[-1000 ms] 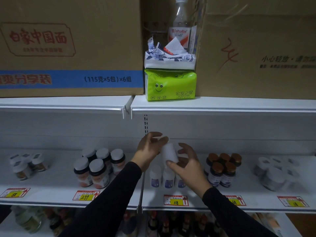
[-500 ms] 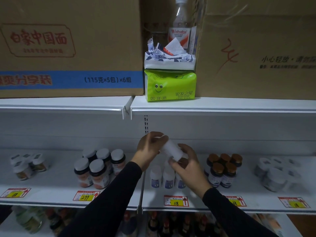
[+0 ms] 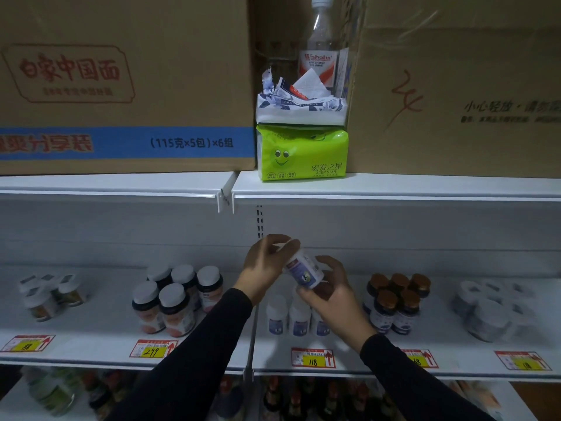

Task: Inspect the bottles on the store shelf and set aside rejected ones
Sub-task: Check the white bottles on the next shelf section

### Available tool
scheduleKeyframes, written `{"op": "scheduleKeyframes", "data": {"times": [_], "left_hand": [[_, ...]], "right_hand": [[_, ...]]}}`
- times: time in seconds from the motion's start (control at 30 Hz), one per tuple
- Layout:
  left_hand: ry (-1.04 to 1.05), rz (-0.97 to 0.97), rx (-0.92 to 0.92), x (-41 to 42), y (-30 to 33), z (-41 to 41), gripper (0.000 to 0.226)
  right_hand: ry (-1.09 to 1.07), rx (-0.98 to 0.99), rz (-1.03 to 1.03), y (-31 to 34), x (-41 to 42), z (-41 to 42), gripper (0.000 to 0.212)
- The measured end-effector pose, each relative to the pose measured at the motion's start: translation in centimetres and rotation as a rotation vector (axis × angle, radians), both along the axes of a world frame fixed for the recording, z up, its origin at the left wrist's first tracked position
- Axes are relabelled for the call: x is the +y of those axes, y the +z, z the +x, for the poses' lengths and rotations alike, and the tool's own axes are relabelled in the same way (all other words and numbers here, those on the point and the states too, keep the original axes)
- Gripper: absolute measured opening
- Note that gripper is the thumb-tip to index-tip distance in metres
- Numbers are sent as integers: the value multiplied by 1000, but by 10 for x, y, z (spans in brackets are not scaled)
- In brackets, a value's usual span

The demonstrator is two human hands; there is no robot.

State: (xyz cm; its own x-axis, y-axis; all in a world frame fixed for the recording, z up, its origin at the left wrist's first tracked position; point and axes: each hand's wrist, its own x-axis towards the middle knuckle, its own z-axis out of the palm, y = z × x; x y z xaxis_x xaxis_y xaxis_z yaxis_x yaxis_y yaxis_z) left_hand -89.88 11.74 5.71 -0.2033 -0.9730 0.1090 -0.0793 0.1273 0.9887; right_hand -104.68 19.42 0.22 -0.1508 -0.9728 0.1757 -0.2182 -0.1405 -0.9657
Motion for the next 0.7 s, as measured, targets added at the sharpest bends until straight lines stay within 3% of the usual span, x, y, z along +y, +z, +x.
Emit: {"op": "scheduleKeyframes", "data": {"times": [0.2,0.4,0.53,0.7], "left_hand": [[-63,6,-68,2,3,1,31],[-97,17,-60,5,4,2,32],[-141,40,-56,7,4,2,47],[-65,50,-83,2,1,0,33]], "right_hand": [[-29,36,-32,-1,-1,1,36],[-22,-6,4,1,0,4,39],[-30,14,-12,1,1,2,42],[63,234,-7,7,8,1,80]]}}
